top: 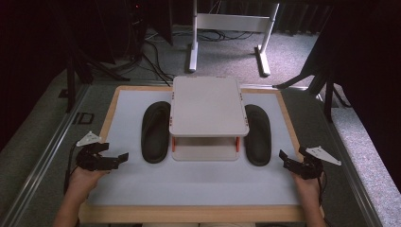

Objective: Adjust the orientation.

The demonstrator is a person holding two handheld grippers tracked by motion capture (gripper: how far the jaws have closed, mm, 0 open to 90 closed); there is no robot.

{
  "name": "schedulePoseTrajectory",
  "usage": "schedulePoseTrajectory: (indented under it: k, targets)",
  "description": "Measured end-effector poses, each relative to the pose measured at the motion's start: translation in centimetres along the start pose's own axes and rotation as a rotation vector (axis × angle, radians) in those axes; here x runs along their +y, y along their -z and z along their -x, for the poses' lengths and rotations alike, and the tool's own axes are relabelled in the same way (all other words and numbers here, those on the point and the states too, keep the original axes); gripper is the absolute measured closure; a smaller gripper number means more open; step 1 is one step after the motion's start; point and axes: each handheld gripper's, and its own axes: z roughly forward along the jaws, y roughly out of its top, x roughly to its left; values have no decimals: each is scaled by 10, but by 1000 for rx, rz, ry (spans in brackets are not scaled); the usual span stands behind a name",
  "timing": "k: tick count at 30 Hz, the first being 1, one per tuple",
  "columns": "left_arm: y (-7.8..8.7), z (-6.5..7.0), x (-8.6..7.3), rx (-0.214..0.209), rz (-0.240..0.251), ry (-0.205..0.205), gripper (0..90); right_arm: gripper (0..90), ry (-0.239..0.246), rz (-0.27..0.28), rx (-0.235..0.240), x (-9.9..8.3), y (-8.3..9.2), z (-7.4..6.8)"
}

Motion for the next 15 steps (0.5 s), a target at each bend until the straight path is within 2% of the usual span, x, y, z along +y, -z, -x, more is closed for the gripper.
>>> schedulePoseTrajectory:
  k: [2, 6, 9, 10, 13, 14, 15]
  targets:
    - [0, 0, 4, -26, -21, 2, 16, 115, 1, -5, 5, 0, 0, 0]
    - [-5, 4, 11, -26, -82, -20, 16, 136, 18, -6, -3, 0, -1, -2]
    - [-7, 5, 17, -37, -126, -32, 16, 136, 5, -1, 1, 0, 0, 0]
    - [-8, 6, 20, -25, -132, -45, 16, 136, 1, -3, 2, 0, 0, 0]
    - [-10, 7, 27, -33, -162, -56, 16, 136, 9, -3, 2, 0, -1, -1]
    - [-11, 7, 29, -48, -183, -57, 16, 136, 10, -1, 2, 0, -1, -1]
    - [-12, 7, 32, -41, -191, -60, 16, 136, 11, -1, 1, 0, -1, -1]
